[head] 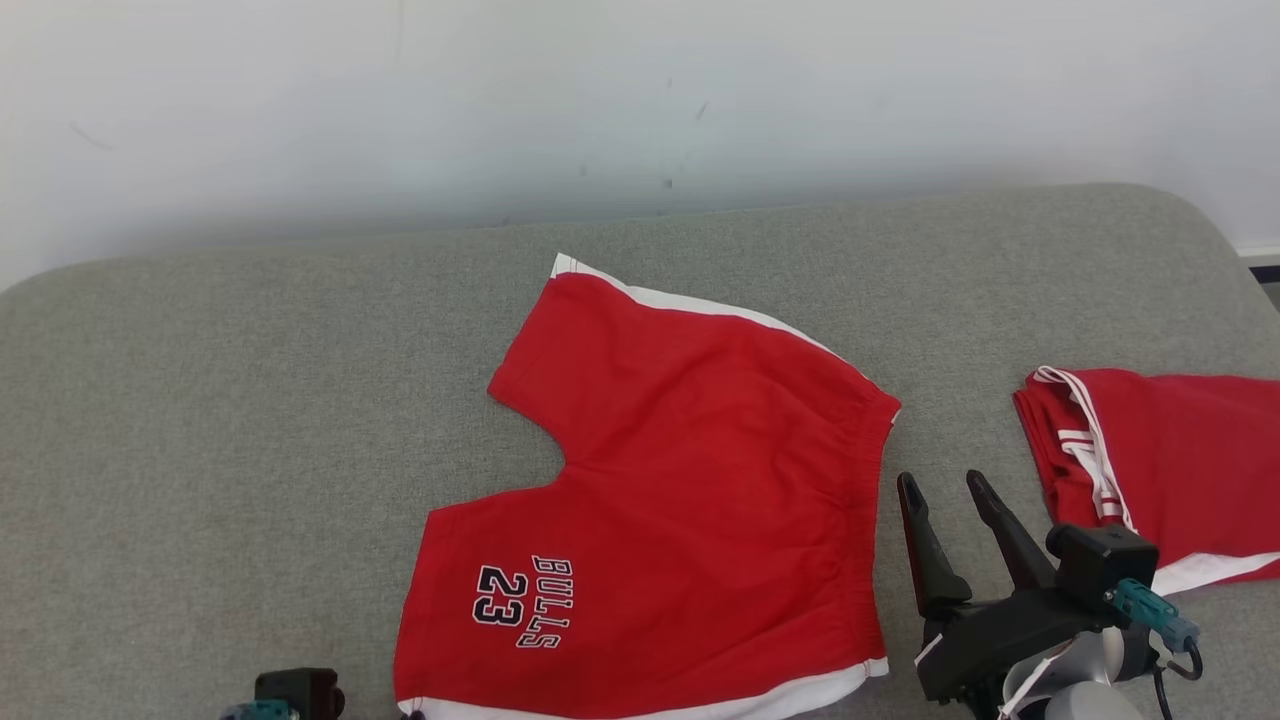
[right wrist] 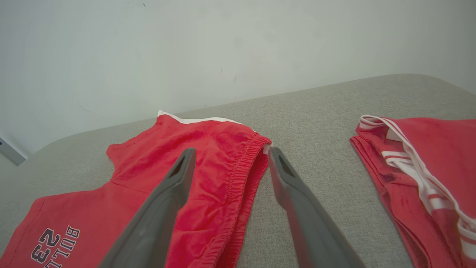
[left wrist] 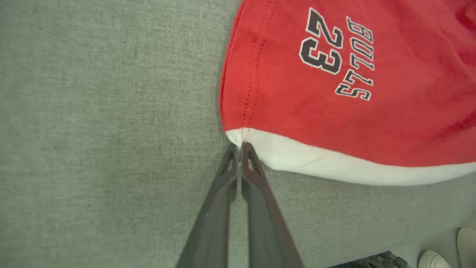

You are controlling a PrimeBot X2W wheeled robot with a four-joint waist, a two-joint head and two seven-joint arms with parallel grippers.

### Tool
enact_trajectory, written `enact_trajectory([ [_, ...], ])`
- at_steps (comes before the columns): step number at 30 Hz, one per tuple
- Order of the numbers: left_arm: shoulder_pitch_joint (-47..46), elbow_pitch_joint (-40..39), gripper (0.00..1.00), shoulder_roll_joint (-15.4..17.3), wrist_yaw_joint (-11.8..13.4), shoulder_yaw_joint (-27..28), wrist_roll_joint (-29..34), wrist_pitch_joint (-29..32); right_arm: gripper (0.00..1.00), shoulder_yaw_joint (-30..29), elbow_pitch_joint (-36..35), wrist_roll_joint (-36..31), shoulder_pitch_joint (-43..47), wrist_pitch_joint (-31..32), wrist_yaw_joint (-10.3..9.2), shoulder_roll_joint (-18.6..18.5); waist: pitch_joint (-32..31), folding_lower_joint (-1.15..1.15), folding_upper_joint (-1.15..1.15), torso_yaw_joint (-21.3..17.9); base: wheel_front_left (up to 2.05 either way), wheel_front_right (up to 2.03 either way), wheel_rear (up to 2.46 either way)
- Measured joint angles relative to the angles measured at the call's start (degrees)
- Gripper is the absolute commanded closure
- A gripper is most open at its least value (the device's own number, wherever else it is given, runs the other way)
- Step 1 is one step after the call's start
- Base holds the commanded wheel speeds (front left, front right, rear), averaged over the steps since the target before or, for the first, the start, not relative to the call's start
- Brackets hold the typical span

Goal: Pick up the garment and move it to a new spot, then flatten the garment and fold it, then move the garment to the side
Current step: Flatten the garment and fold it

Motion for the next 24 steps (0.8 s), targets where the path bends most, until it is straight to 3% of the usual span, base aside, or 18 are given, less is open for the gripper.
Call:
enact_trajectory([
  [5, 0.0, -0.6, 1.00, 0.1, 0.0, -0.1, 0.0, 0.3, 0.00, 1.9, 0.3, -1.3, -0.1, 1.7, 1.00, -1.5, 0.3, 0.00, 0.00, 0.0, 0.00, 0.00, 0.00],
  [10, 0.0, -1.1, 1.00, 0.3, -0.1, -0.4, 0.0, 0.6, 0.00, 7.2, -0.9, -1.5, 3.2, 9.4, 5.45, -4.4, 0.6, 0.00, 0.00, 0.3, 0.00, 0.00, 0.00],
  [18, 0.0, -1.4, 1.00, 0.6, -0.1, -0.1, -0.1, 1.0, 0.00, 8.7, -7.0, -0.3, 9.3, 18.4, 6.05, -9.2, 0.7, 0.00, 0.00, 0.2, 0.00, 0.00, 0.00],
  [24, 0.0, -1.5, 1.00, 0.7, -0.1, 0.1, -0.2, 1.0, 0.00, 9.7, -9.3, 0.2, 10.6, 23.1, 6.05, -9.3, 0.7, 0.00, 0.00, -0.1, 0.00, 0.00, 0.00],
])
